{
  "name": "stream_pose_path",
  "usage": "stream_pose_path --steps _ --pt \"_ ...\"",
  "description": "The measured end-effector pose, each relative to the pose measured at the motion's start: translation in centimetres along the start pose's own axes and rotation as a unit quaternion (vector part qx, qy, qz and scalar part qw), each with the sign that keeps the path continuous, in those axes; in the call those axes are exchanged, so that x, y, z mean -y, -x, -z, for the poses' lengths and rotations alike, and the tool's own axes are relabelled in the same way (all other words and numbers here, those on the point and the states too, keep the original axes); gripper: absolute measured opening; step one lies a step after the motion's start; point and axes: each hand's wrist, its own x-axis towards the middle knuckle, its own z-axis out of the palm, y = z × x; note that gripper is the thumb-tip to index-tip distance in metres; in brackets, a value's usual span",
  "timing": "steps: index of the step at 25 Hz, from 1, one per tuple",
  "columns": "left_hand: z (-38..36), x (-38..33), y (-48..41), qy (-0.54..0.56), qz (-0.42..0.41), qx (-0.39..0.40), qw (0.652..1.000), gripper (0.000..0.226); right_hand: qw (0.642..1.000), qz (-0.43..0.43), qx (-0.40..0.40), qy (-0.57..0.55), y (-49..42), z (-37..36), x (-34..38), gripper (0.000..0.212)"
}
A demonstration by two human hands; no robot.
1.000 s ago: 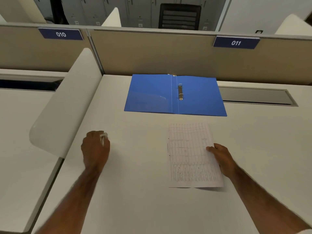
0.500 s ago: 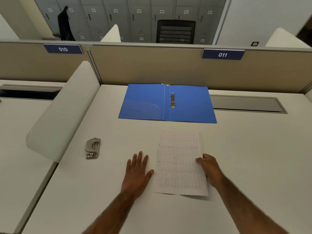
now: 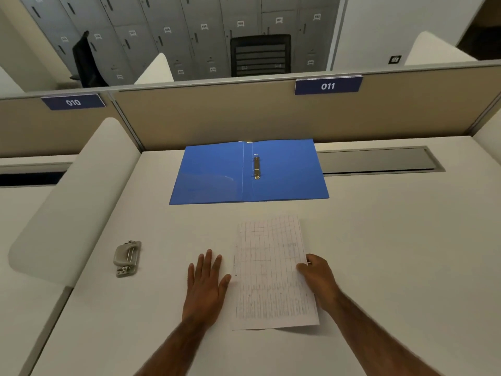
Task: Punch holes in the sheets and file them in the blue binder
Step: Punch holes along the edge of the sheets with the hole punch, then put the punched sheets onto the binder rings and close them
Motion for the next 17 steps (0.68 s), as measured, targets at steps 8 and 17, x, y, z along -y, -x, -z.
stream_pose_path --steps 8,17 --pt "6.2 -4.6 -20.0 -0.042 -0.039 0.0 0.998 0.072 0.999 -0.021 0.006 -0.025 -0.6 0.1 -1.3 0.018" --pt "2.8 -5.1 -25.3 -0.076 -0.124 0.082 0.986 0.067 0.995 -0.016 -0.042 -0.09 -2.2 5.9 1.0 0.015"
